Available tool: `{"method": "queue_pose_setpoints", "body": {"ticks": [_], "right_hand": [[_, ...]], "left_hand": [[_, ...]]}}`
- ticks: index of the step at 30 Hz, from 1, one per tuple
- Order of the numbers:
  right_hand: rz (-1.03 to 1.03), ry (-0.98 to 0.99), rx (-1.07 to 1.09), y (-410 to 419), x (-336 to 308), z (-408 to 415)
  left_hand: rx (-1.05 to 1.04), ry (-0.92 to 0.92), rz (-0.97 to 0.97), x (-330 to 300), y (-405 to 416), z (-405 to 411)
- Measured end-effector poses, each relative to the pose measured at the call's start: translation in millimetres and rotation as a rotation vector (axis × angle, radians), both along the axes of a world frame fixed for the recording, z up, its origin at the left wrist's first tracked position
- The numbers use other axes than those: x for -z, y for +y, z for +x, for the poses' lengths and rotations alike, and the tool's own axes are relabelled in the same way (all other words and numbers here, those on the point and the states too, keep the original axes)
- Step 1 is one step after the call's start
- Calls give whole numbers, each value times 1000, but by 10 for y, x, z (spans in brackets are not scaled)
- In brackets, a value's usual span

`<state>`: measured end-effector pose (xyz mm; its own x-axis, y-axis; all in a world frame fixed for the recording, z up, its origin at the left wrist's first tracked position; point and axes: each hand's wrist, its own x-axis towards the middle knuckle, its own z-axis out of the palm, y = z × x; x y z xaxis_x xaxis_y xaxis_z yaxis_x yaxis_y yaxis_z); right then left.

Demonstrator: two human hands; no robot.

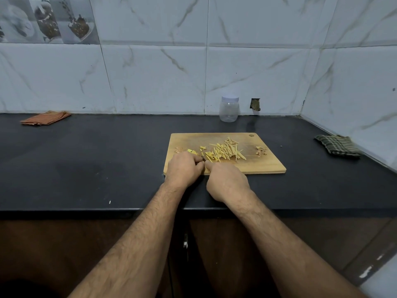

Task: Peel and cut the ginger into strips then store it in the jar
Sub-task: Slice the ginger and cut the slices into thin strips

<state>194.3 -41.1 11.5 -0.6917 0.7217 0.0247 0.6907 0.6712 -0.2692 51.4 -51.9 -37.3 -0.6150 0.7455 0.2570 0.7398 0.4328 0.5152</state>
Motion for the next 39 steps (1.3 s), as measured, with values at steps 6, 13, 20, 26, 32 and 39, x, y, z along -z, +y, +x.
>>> {"method": "queue_pose_setpoints", "body": {"ticks": [6,13,20,26,32,39], "right_hand": [[16,-67,17,-75,74,170],[41,-82,26,-123,76,198],[46,-44,36,-80,70,103],[-10,-49,49,-78,57,217],[-9,43,50,-111,52,153],[-2,56,31,-84,31,25]], "left_hand": [[-1,20,7,-18,-26,32],[-7,13,8,-36,-35,41],[-14,6,20,-37,-41,41],[-27,-2,57,-25,-42,39],[-39,-57,103,-19,-58,32],[-34,-58,80,-22,-53,19]]}}
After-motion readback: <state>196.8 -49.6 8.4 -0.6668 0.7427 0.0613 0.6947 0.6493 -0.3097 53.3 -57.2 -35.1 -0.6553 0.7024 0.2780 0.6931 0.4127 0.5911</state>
